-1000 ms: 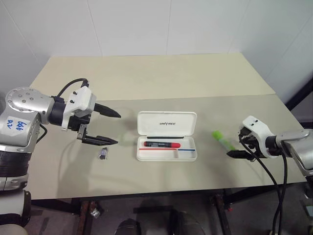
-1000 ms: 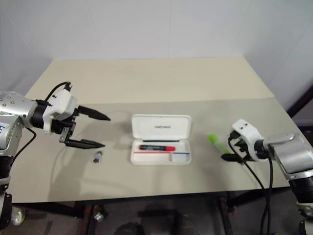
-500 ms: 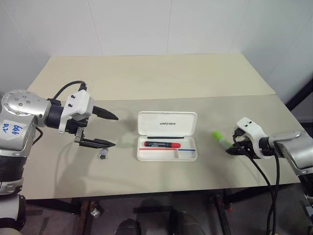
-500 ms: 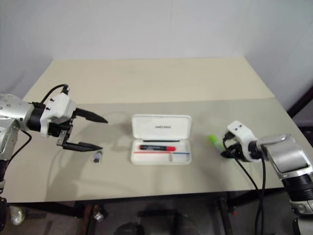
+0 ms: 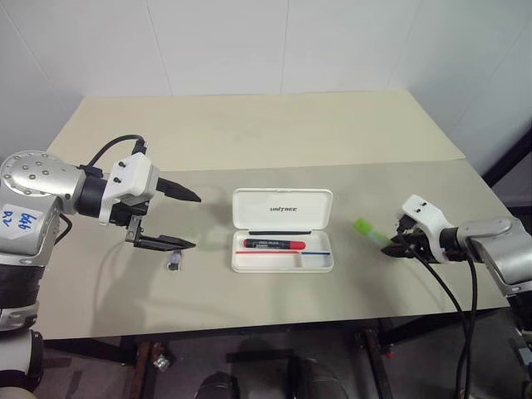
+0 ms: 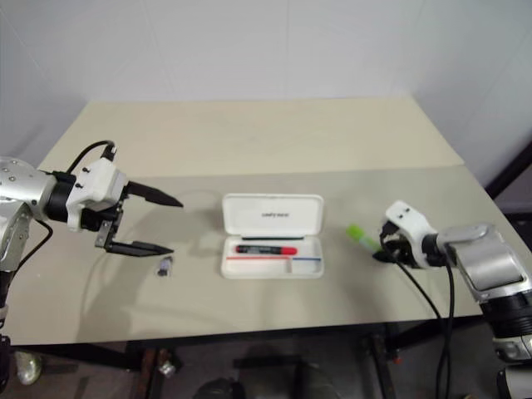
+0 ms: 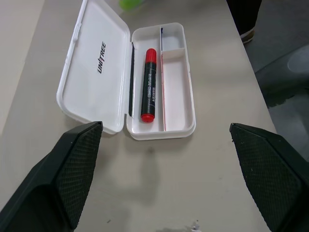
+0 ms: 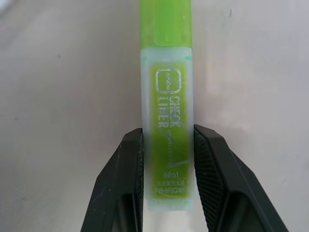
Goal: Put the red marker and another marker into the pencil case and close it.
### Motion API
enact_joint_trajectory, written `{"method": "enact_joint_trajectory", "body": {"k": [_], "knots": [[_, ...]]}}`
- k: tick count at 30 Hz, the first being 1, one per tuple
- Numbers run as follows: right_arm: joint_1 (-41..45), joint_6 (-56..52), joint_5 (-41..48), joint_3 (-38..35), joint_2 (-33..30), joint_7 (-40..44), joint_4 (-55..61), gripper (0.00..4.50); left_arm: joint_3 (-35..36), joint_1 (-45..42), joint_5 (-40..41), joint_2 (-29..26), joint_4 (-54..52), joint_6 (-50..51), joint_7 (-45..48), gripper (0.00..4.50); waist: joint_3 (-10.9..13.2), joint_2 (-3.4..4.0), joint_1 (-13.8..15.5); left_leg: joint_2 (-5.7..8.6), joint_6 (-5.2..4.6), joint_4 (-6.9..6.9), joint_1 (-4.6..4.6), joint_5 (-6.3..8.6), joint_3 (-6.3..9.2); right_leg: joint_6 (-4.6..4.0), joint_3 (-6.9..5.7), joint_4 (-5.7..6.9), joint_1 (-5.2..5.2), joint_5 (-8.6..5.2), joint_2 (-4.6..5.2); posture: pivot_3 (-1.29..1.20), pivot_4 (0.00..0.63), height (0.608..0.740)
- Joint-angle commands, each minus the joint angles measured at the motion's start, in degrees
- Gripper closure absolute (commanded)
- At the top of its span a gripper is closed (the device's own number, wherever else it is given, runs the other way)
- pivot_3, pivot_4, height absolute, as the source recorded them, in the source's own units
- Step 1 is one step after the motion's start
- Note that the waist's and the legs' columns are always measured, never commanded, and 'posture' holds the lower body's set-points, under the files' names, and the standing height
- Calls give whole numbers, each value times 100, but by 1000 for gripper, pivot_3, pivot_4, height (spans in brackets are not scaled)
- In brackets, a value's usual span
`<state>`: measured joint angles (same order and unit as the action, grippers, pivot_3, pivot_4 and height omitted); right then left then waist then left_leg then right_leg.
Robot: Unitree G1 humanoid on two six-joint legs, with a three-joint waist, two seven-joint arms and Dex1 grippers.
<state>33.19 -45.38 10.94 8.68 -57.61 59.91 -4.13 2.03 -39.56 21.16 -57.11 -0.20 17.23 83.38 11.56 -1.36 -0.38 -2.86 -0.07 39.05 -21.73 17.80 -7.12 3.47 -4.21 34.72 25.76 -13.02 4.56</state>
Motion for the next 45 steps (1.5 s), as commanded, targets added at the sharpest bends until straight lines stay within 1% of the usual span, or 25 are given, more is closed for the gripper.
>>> {"method": "enact_joint_trajectory", "body": {"k": [1, 4, 7, 10, 14, 17, 21, 31, 39, 45], "knots": [[342, 319, 12, -8, -357, 620, 185, 3417, 336, 111, 156, 23, 237, -549, 139, 0, 0, 1, 3, 0, 0, -1, 0, 0, 0, -1, 0, 2, 2, 0, 0, 0, 150, 740], [634, 307, 111, 111, -364, 1038, 452, 3417, 380, 282, 127, -6, 371, -703, 107, 0, 1, 0, -8, -4, 4, -3, -1, 2, -4, -4, -2, 5, 9, -3, -1, 0, 150, 740], [867, -3, 215, 276, -196, 1201, 861, 3417, 410, 501, 123, -80, 419, -730, 102, 0, 0, 0, -3, -6, 5, -1, -18, 3, -8, -4, -2, 8, 26, -2, -1, 0, 150, 740], [982, -324, 323, 458, 19, 1186, 1290, 3417, 467, 733, 136, -157, 369, -711, 97, 0, -1, -1, 10, -5, 17, 7, -55, -4, -11, -4, 2, 23, 69, -2, 0, 0, 150, 740], [1075, -737, 475, 692, 355, 1105, 1777, 3417, 564, 1005, 226, -181, 167, -581, 4, 0, 0, -1, 18, -6, 21, 7, -65, -6, -12, -4, 0, 28, 78, -2, 0, 0, 150, 740], [1118, -837, 543, 877, 595, 1080, 1981, 3417, 616, 1191, 257, -158, -19, -504, -78, 0, 0, -1, 20, -5, 17, 8, -67, -4, -12, -4, 1, 27, 78, -2, 2, 0, 150, 740], [1159, -596, 421, 1143, 728, 1085, 1937, 3417, 646, 1349, 289, -155, -221, -408, -163, 0, -2, -3, 31, -4, 14, 8, -68, -2, -10, -4, 0, 27, 77, -2, 2, 0, 150, 740], [1599, 78, -14, 1852, 1549, 1046, 1325, 3417, 639, 1579, 377, -149, -715, -96, -358, 0, -4, -6, 0, -5, 19, 8, -61, -6, -16, -4, 0, 35, 78, -2, 1, 0, 150, 740], [1934, 507, -323, 2141, 2052, 1149, 840, 3417, 699, 1760, 429, -174, -886, -24, -433, 0, -4, -8, 9, -5, 24, 9, -63, -8, -15, -5, 0, 52, 77, -2, 1, 0, 150, 740], [2052, 613, -485, 2277, 2237, 1230, 709, 3417, 812, 1911, 445, -219, -984, 32, -464, 0, -6, -9, 8, -5, 24, 9, -64, -8, -14, -5, -2, 50, 77, -2, 1, 0, 150, 740]]}}
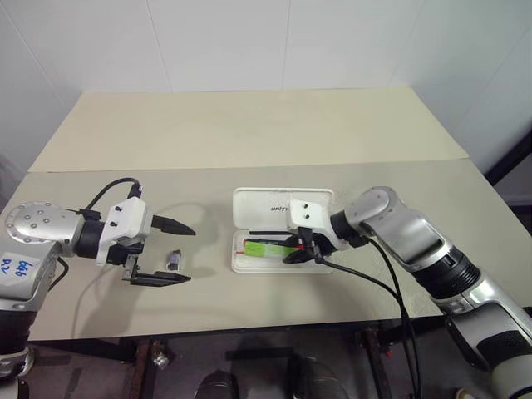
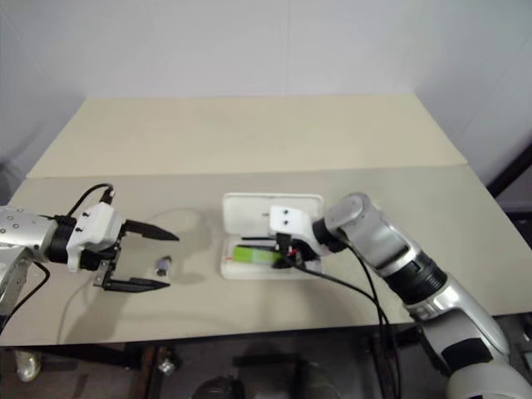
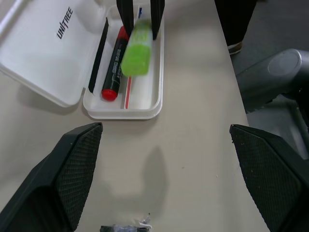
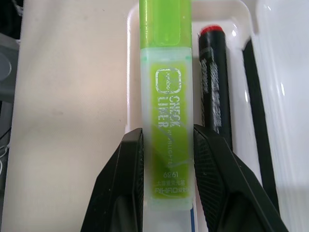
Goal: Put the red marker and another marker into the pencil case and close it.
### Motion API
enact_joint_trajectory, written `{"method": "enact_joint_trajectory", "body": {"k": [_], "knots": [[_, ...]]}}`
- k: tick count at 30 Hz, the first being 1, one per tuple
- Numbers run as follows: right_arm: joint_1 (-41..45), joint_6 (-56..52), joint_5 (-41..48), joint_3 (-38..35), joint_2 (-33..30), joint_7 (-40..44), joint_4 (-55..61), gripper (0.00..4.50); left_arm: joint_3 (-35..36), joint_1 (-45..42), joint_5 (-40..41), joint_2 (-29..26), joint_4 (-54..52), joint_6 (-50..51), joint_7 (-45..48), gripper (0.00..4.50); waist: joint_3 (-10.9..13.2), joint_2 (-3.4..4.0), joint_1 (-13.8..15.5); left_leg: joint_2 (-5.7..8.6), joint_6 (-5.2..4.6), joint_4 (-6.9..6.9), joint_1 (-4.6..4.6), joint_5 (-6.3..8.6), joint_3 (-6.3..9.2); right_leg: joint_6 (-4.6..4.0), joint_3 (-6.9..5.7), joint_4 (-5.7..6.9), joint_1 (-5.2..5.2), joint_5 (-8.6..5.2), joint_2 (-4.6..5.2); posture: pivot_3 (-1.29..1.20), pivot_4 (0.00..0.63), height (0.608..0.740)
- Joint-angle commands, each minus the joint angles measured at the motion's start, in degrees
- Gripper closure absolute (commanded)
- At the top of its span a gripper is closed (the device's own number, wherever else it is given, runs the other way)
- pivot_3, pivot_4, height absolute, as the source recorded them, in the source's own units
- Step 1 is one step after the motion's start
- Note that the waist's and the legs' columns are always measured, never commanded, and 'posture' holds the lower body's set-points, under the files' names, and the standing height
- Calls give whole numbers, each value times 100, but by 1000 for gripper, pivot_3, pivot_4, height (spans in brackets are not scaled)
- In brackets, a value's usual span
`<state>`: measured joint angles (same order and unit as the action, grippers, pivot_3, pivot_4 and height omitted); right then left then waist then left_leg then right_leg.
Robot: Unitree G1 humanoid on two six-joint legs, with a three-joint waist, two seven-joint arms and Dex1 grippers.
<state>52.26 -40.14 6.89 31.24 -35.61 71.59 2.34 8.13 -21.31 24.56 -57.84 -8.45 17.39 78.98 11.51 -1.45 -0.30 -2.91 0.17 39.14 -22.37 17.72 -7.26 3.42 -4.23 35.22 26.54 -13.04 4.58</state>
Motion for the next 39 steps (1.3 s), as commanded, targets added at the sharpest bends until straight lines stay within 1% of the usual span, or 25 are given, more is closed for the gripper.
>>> {"method": "enact_joint_trajectory", "body": {"k": [1, 9, 15, 24, 26, 29, 30, 31, 34, 35, 39], "knots": [[158, 72, -93, 32, 73, 71, 78, 3417, 216, 113, 106, -158, -175, 19, -28, 0, 0, 0, 0, 0, 0, 0, 0, 0, 0, 0, 0, 1, 0, 0, 0, 0, 150, 740], [192, 89, -242, 114, 238, 146, 59, 3417, 224, 161, 112, -195, -220, 25, -87, 0, 0, 0, -2, 0, 0, 0, 1, 0, 0, -1, 0, 5, 0, 0, 0, 0, 150, 740], [171, 101, -375, 232, 214, 237, 55, 3417, 272, 228, 121, -226, -267, 30, -115, 0, -1, -1, -3, 0, 2, 0, 1, -1, 0, -1, 0, 5, 0, 0, 0, 0, 150, 740], [219, 269, -623, 222, 422, 86, -247, 3417, 276, 263, 127, -208, -307, 20, -173, 0, -4, -6, -16, 0, 1, 0, 6, 0, 1, -4, 0, 14, 0, -2, 0, 0, 150, 740], [246, 313, -662, 189, 482, 54, -306, 2695, 290, 267, 128, -205, -311, 24, -186, 0, -5, -7, -17, 0, 1, 0, 6, -1, 1, -4, 0, 15, 0, -3, 0, 0, 150, 740], [298, 337, -688, 144, 569, 14, -359, 1859, 293, 275, 128, -206, -314, 13, -188, 0, -7, -12, -52, -1, 1, 0, 9, -1, 1, -6, 1, 21, 0, -3, 0, 0, 150, 740], [329, 316, -668, 123, 596, 25, -346, 1444, 294, 276, 130, -205, -316, 14, -191, 0, -7, -12, -59, -1, 1, 0, 9, 0, 2, -8, 0, 22, 0, -4, 0, 0, 150, 740], [349, 300, -653, 110, 612, 35, -335, 1191, 295, 276, 133, -204, -318, 16, -193, 0, -7, -12, -70, -1, 1, 0, 9, -1, 3, -9, 0, 23, 0, -5, 0, 0, 150, 740], [428, 223, -536, 54, 636, 151, -254, 188, 287, 258, 127, -211, -287, 6, -184, 0, -7, -12, -116, -2, 1, 0, 7, -1, 6, -11, -2, 24, 0, -6, 0, 0, 150, 740], [447, 204, -502, 39, 638, 189, -230, 34, 283, 251, 124, -213, -276, 2, -180, 0, -7, -12, -122, -2, 2, 0, 6, -1, 6, -11, -2, 23, 1, -6, 0, 0, 150, 740], [468, 61, -253, -116, 595, 347, -31, 34, 306, 290, 126, -200, -287, 1, -203, 0, -7, -12, -126, -2, 2, 0, 6, -1, 6, -11, -2, 21, 1, -6, 0, 0, 150, 740]]}}
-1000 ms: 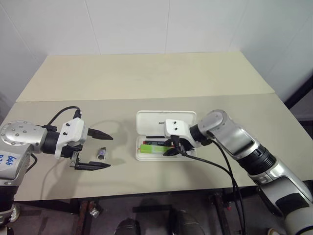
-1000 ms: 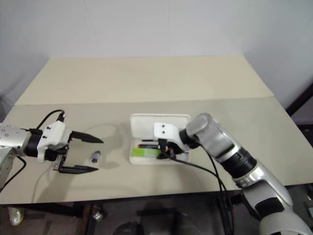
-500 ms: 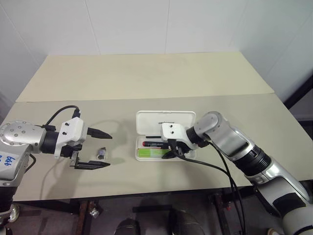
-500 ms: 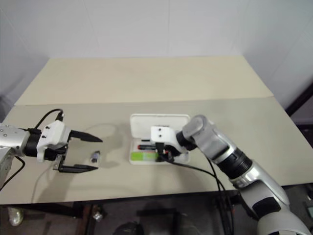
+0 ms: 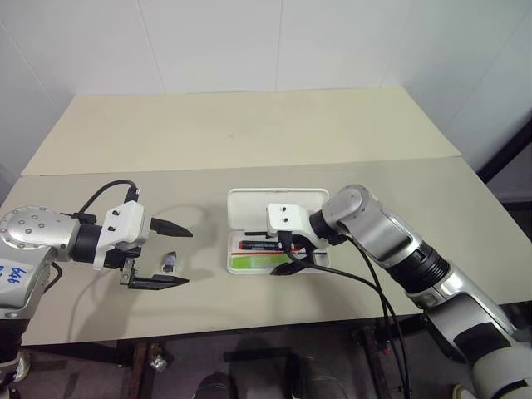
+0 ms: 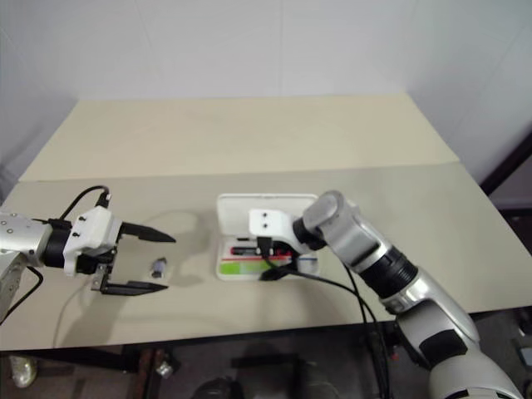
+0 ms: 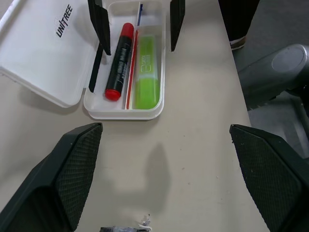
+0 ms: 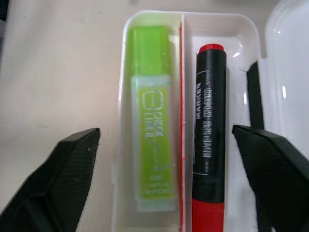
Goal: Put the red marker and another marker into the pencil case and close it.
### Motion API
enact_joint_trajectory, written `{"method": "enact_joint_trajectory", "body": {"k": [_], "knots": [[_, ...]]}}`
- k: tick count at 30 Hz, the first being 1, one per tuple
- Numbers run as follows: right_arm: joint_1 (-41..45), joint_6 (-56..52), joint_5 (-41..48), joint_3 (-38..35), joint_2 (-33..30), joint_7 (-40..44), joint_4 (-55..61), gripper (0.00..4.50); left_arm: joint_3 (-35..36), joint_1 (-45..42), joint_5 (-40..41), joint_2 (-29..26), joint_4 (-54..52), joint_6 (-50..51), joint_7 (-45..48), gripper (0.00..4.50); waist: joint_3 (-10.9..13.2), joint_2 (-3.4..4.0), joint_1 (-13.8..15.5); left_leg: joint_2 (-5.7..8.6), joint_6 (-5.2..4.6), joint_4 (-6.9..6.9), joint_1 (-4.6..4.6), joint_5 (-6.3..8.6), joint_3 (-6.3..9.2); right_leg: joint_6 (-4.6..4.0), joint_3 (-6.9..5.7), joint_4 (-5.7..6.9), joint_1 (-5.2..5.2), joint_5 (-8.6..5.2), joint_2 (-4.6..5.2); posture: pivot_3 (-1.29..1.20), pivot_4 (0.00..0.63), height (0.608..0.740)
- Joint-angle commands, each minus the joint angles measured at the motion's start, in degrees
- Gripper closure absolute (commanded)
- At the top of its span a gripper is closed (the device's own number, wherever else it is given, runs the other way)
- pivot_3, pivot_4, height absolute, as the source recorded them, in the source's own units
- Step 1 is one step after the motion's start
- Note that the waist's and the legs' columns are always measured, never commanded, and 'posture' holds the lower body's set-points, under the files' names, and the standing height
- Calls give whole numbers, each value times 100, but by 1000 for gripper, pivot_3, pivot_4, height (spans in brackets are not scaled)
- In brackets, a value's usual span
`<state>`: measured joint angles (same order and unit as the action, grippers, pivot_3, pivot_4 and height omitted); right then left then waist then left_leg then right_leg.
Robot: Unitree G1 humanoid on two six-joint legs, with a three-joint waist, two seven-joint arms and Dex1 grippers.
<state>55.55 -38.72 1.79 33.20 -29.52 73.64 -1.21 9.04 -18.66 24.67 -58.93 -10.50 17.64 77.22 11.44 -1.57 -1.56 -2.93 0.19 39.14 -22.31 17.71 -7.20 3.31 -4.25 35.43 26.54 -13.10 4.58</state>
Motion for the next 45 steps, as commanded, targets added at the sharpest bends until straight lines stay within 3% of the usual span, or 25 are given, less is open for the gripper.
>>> {"method": "enact_joint_trajectory", "body": {"k": [1, 9, 16, 24, 30, 34, 36, 40, 45], "knots": [[135, -109, 313, -350, -24, 163, 360, 34, 219, 38, 115, -87, -84, -26, -32, 0, 0, 0, -1, 0, 0, 0, 0, 0, 0, 0, 0, 0, 0, 0, 0, 0, 150, 740], [-775, 917, 1455, -1468, -424, 782, 718, 34, 588, 662, 100, -55, -591, 540, -752, 0, -1, -3, 7, -1, -2, -3, -1, 2, 7, 0, -4, -7, -3, 0, 0, 0, 150, 740], [-1364, 1304, 2152, -2290, -698, 973, 690, 34, 985, 1228, 141, 335, -1572, 2122, -2385, 0, -2, -4, 8, -2, -10, -3, 11, 7, 30, 3, 8, -3, -6, 1, 2, 0, 150, 740], [-1472, 1805, 2762, -3312, -590, 815, -60, 34, 948, 1363, 215, 1506, -3023, 4452, -4660, 0, -5, -9, 9, 1, -7, -4, 28, 4, 38, 0, 31, -2, -8, 2, 1, 0, 150, 740], [-1518, 1849, 2835, -3344, -585, 842, -293, 34, 919, 1126, -126, 2618, -3644, 6081, -6192, 0, -13, -22, 3, 5, -6, -4, 43, 1, 39, -1, 46, 7, -20, 4, 1, 0, 150, 740], [-1625, 1713, 2957, -3231, -583, 924, -150, 34, 882, 797, -272, 3055, -3956, 7170, -6682, 0, -18, -30, 11, 5, -3, -4, 48, -1, 38, -1, 51, 10, -20, 5, 0, 0, 150, 740], [-1621, 1644, 3002, -3189, -547, 905, -126, 34, 836, 722, -379, 3029, -3869, 7458, -7006, 0, -19, -32, 12, 7, -1, -4, 52, -2, 38, -2, 52, 13, -22, 5, 1, 0, 150, 740], [-1588, 1637, 3020, -3158, -488, 899, -196, 34, 395, 646, -304, 2348, -3564, 7486, -7421, 0, -19, -33, -4, 6, 1, -10, 84, -1, 39, -5, 55, 9, -51, 4, 0, 0, 150, 740], [-1720, 1594, 3070, -3144, -388, 824, -44, 34, 627, 293, 283, 2370, -3174, 7486, -7887, 0, -21, -36, 7, -2, 4, -17, 112, 3, 53, -9, 56, -10, -90, 2, 4, 0, 150, 740]]}}
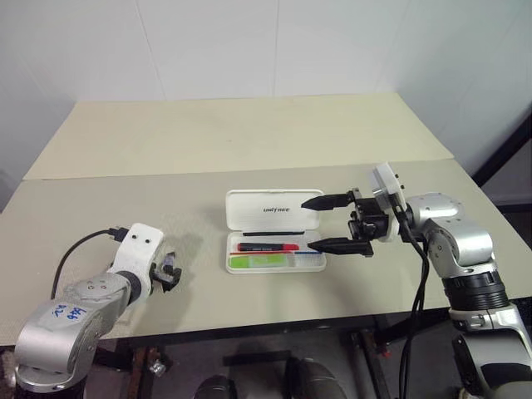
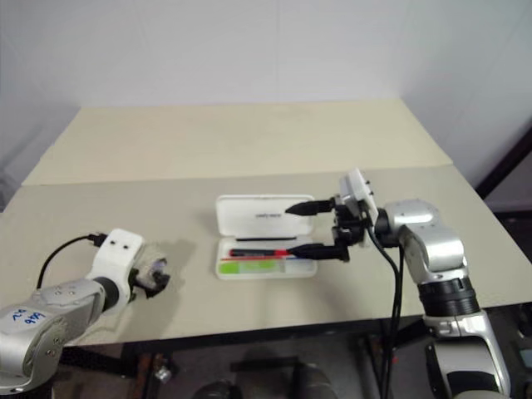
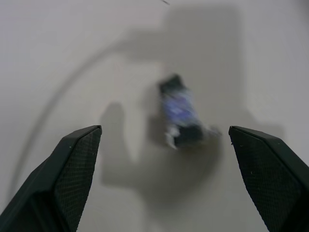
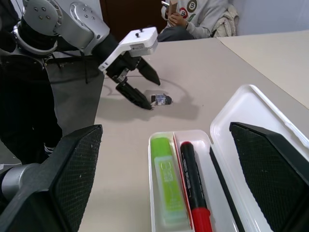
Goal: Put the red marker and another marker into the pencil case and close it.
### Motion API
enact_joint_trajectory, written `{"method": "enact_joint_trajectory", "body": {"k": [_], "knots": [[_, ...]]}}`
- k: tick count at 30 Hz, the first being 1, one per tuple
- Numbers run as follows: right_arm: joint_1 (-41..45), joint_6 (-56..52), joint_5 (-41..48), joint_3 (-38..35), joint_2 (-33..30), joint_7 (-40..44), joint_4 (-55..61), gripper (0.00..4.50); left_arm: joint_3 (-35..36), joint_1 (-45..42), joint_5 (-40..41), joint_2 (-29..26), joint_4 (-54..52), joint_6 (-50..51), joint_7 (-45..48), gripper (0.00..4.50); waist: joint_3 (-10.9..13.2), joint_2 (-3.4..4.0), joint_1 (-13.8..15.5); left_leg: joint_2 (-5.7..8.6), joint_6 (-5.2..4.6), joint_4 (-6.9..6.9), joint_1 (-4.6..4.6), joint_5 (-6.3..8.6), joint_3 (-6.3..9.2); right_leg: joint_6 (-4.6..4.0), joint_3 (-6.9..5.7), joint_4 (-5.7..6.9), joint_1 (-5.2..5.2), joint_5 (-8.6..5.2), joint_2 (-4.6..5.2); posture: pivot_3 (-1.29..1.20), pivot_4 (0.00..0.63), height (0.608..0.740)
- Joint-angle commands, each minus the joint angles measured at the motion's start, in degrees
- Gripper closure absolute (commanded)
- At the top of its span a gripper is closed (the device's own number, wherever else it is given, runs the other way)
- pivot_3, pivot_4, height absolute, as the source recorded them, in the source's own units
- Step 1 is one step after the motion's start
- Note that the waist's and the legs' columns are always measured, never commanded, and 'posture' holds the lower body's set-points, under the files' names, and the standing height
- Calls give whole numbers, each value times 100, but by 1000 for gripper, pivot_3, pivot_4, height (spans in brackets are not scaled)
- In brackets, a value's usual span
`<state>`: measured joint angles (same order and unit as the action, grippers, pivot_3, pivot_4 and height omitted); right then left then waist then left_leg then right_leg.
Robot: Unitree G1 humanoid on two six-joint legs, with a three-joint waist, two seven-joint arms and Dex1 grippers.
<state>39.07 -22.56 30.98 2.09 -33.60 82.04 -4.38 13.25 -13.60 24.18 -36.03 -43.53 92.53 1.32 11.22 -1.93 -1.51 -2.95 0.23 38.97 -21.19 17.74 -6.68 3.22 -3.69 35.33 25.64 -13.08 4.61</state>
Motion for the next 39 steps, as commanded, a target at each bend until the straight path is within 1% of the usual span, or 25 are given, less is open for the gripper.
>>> {"method": "enact_joint_trajectory", "body": {"k": [1, 3, 5, 9, 12, 14, 17, 18, 20, 21, 22, 24, 26, 30, 33, 39], "knots": [[-110, -36, 163, -35, 28, -30, 325, 34, 290, -269, 497, 164, 189, -3, -431, 0, 0, 0, 12, -5, -1, -1, 0, 1, 1, 0, 3, 0, 0, 0, 5, 0, 150, 740], [-168, -65, 191, -51, 43, -56, 406, 34, 385, -455, 880, 286, 320, -3, -716, 0, 0, 0, 27, -17, -1, -1, -7, 1, 8, 0, 7, -7, -2, 0, 7, 0, 150, 740], [-214, -81, 211, -70, 55, -90, 477, 34, 537, -638, 1361, 537, 513, -3, -1172, 0, 0, 0, 26, -20, 1, -1, -10, 3, 10, 0, 8, -14, -3, 0, 6, 0, 150, 740], [-293, -119, 255, -77, 42, -155, 609, 34, 784, -889, 2489, 835, 892, -3, -2276, 0, 0, 0, 27, -28, 6, -2, -9, 7, 9, 1, 6, -20, -8, 1, 8, 0, 150, 740], [-383, -132, 267, -93, 7, -185, 708, 34, 832, -1096, 3473, 814, 1261, -3, -3204, 0, 0, 0, 16, -34, 11, -2, -6, 9, 8, 1, 5, -23, -10, 1, 6, 0, 150, 740], [-418, -134, 270, -107, -1, -214, 742, 34, 807, -1187, 4147, 648, 1489, -3, -3810, 0, 0, 0, 14, -37, 14, -2, -5, 9, 7, 1, 5, -22, -9, 0, 5, 0, 150, 740], [-465, -139, 292, -122, -9, -235, 789, 34, 808, -1314, 5142, 497, 1846, -3, -4901, 0, 0, 0, 6, -43, 18, -2, -2, 10, 4, -1, 6, -21, -9, 1, 5, 0, 150, 740], [-494, -142, 308, -133, -12, -252, 819, 34, 827, -1369, 5504, 514, 2000, -3, -5408, 0, 0, 0, 11, -45, 19, -1, -1, 10, 5, -1, 7, -20, -10, 1, 6, 0, 150, 740], [-547, -148, 333, -145, -6, -294, 876, 34, 74, -1280, 7394, -391, 2297, -1054, -6715, 0, 3, -5, 13, -51, 36, 0, 0, 3, 6, -5, 7, -18, -9, 2, 5, 0, 150, 740], [-572, -153, 346, -151, -3, -315, 900, 34, -287, -1235, 8198, -773, 2334, -1658, -7328, 0, 4, -14, 11, -61, 40, 0, -1, 5, 7, -11, 10, -25, -10, 5, 12, 0, 150, 740], [-587, -155, 356, -152, -3, -330, 914, 34, -570, -1207, 8668, -1048, 2323, -2115, -7700, 0, 4, -15, 13, -69, 48, -2, 0, 8, 8, -18, 10, -24, -9, 2, 10, 0, 150, 740], [-629, -151, 370, -140, 1, -357, 959, 34, -881, -1119, 8882, -1262, 2185, -2699, -8039, 0, 4, -4, 26, -72, 81, -11, 8, 13, 9, -28, 8, -24, -9, -3, 18, 0, 150, 740], [-642, -157, 383, -130, 17, -385, 985, 34, -1128, -1016, 8882, -1458, 2006, -3014, -8029, 0, 5, -3, 40, -67, 77, -17, 9, 9, 0, -29, 6, -29, -9, -4, 16, 0, 150, 740], [-629, -158, 398, -115, 34, -410, 980, 34, -1411, -808, 8882, -1560, 1694, -3547, -8038, 0, 5, -4, 72, -54, 73, -15, 4, 5, -7, -35, 5, -40, -8, -7, -16, 0, 150, 740], [-614, -158, 402, -106, 43, -420, 965, 34, -1512, -591, 8882, -1674, 1538, -3793, -8045, 0, 5, -4, 106, -57, 76, -16, 7, 7, -8, -41, 5, -42, -8, -11, -24, 0, 150, 740], [-637, -155, 421, -90, 41, -437, 966, 34, -1553, -605, 8882, -2071, 1621, -3846, -7844, 0, 5, -4, 172, -58, 76, -15, 7, 7, -8, -47, 6, -45, -8, -14, -56, 0, 150, 740]]}}
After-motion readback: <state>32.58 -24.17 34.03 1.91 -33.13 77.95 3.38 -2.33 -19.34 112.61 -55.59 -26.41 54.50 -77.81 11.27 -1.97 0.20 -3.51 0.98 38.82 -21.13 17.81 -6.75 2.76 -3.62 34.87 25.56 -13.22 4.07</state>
